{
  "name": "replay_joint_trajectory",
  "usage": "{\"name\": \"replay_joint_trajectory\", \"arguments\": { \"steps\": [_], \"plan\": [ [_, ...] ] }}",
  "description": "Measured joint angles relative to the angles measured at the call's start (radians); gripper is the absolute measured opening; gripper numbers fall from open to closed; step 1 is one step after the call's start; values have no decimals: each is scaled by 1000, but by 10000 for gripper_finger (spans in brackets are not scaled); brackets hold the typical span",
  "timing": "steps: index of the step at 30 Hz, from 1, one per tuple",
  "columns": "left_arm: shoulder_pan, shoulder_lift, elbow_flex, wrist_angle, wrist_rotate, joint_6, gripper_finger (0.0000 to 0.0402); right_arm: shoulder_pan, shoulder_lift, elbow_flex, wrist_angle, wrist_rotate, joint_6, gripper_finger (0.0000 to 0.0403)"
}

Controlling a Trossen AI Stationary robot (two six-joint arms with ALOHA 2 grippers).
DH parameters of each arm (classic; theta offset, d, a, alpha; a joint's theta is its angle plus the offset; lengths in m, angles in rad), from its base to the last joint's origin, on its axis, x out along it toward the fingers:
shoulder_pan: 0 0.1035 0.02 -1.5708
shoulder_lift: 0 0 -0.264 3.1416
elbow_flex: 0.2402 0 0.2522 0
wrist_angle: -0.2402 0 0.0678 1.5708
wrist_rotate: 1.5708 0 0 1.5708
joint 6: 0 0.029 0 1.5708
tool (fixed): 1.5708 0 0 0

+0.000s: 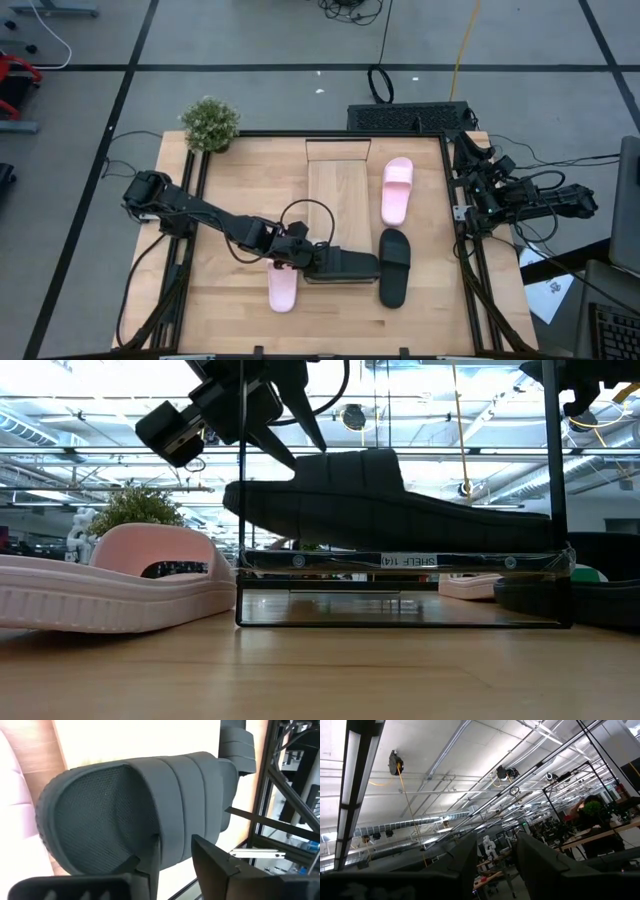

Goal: Pick and place slides into the shelf
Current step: Put the top black slipper on the shelf

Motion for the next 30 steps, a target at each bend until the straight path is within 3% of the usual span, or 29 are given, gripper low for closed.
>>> {"name": "replay_joint_trajectory", "arguments": {
  "steps": [7,30],
  "plan": [
    [0,0,0,2,15,-3,128,0,0,0,3,0,0,128],
    [0,0,0,1,42,44,129,0,0,0,2,-1,26,128]
  ]
}}
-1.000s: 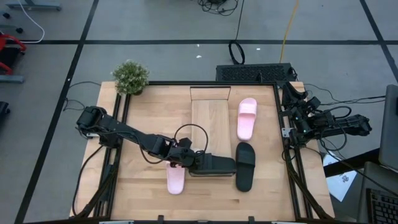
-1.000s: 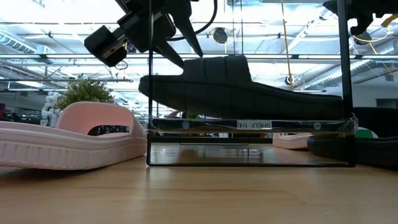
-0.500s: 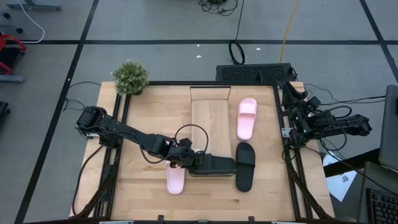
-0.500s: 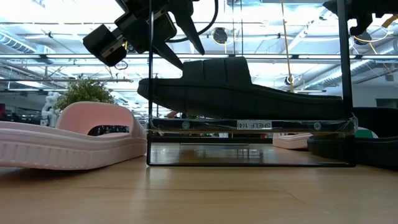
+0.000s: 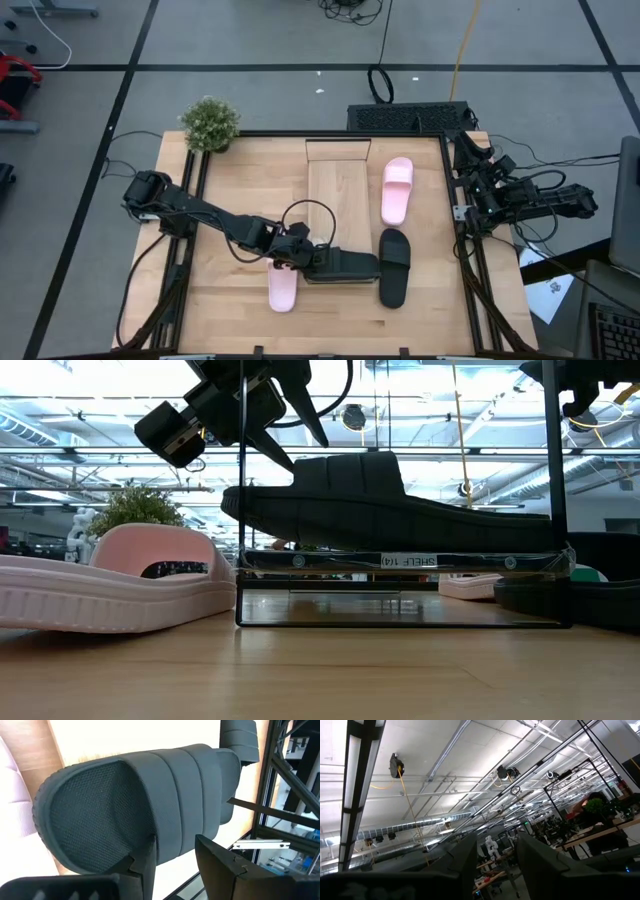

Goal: Pick and place slides into the shelf
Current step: Put the top black slipper on the shelf

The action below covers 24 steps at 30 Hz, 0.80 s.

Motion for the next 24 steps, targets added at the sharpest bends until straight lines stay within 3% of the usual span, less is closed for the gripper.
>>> {"name": "replay_joint_trajectory", "arguments": {
  "steps": [16,24],
  "plan": [
    [40,0,0,-3,2,104,129,0,0,0,0,0,-7,128],
    [43,0,0,-3,48,81,129,0,0,0,0,0,-8,128]
  ]
}}
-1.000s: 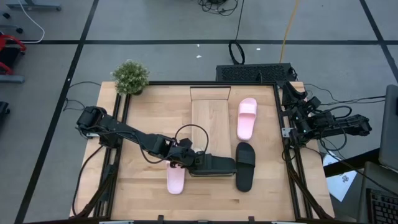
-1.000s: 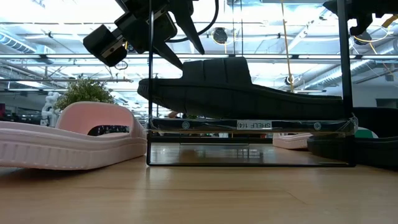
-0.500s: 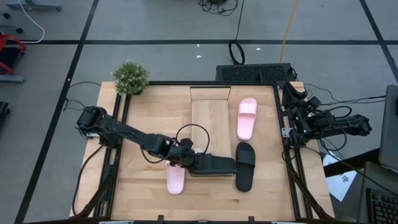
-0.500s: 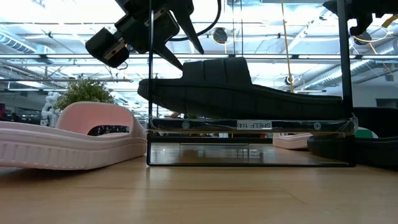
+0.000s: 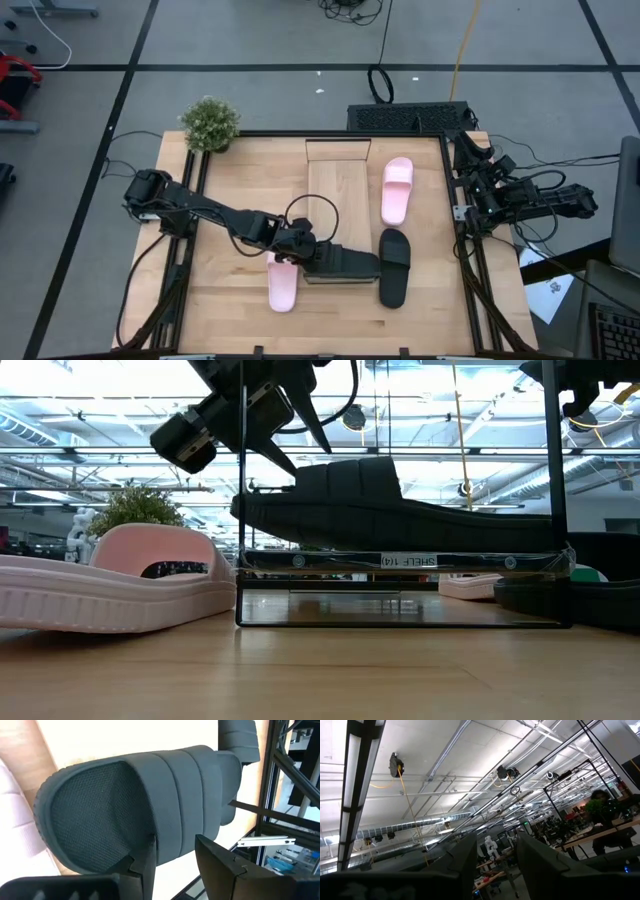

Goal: Pick and place slides into the shelf
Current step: Put the top black slipper on the shelf

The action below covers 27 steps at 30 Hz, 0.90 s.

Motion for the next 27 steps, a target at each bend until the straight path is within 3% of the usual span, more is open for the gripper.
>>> {"name": "replay_joint_trajectory", "arguments": {
  "steps": [27],
  "plan": [
    [-1,0,0,1,25,27,129,0,0,0,0,0,-26,128]
  ]
}}
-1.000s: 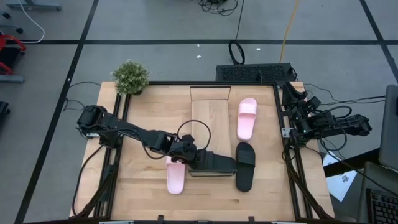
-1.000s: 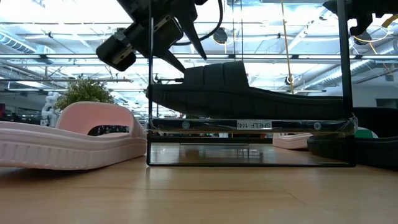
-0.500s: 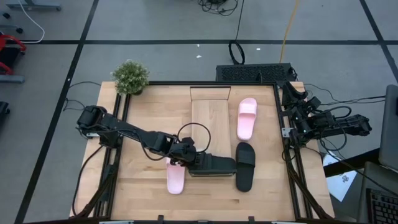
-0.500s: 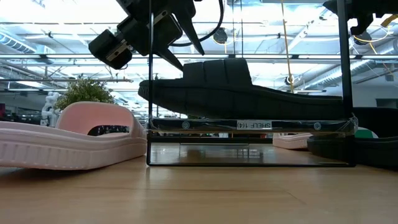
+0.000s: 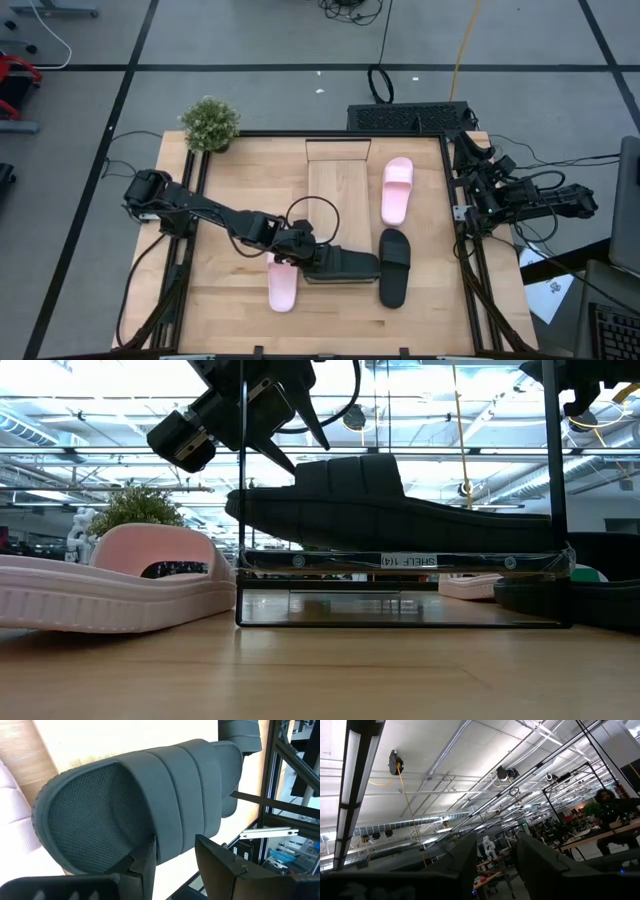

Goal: Pick and place slides into the shelf
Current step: Put the top black slipper on the shelf

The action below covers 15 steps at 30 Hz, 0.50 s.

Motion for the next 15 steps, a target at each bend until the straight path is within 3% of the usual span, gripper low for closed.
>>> {"name": "replay_joint_trajectory", "arguments": {
  "steps": [15],
  "plan": [
    [-1,0,0,-1,26,-47,129,0,0,0,0,0,0,128]
  ]
}}
